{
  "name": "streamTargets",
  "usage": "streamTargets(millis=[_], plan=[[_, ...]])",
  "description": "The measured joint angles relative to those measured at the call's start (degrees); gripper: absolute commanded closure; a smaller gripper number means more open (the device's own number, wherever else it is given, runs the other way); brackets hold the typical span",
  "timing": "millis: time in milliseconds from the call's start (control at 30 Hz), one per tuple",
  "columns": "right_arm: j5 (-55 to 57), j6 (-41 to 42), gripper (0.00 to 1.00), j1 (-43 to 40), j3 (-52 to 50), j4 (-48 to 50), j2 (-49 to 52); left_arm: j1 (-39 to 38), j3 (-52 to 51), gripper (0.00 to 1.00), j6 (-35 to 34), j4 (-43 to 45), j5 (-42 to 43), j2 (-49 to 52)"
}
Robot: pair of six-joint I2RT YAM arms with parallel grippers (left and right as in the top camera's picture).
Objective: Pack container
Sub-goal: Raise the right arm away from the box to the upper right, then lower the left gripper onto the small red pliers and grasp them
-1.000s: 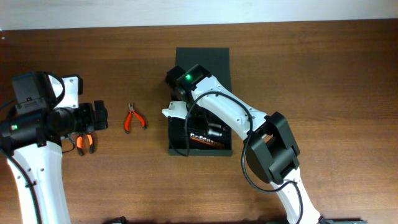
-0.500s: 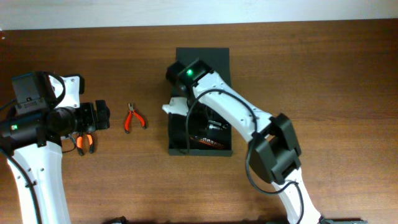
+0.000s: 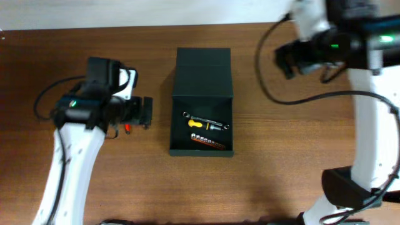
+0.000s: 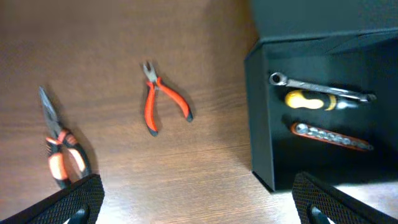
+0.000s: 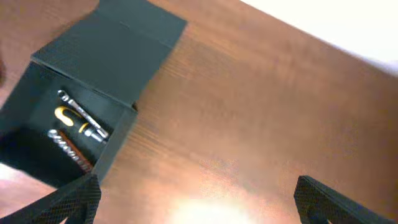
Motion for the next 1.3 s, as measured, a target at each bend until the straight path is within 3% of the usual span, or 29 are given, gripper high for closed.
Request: streamTargets(millis=[233, 400, 1133, 1300], plan=[[-6.2, 2.3, 0.01, -10.2, -3.8, -1.0, 1.9, 2.4, 0.0, 0.01, -4.4, 3.4, 2.3, 15.0], [-7.3, 2.4, 0.01, -12.7, -7.2, -0.1, 2.6, 4.6, 0.0, 0.01, -5.3, 5.4, 4.6, 21.1], [-7.3, 2.4, 0.01, -13.0, -13.9, 2.5, 5.6, 4.6, 0.0, 0.01, -14.6, 12.3, 4.9, 28.3], [-7.3, 2.4, 0.01, -13.0, -13.9, 2.4, 5.6, 4.9, 0.0, 0.01, -13.8, 12.1, 3.2, 30.1]])
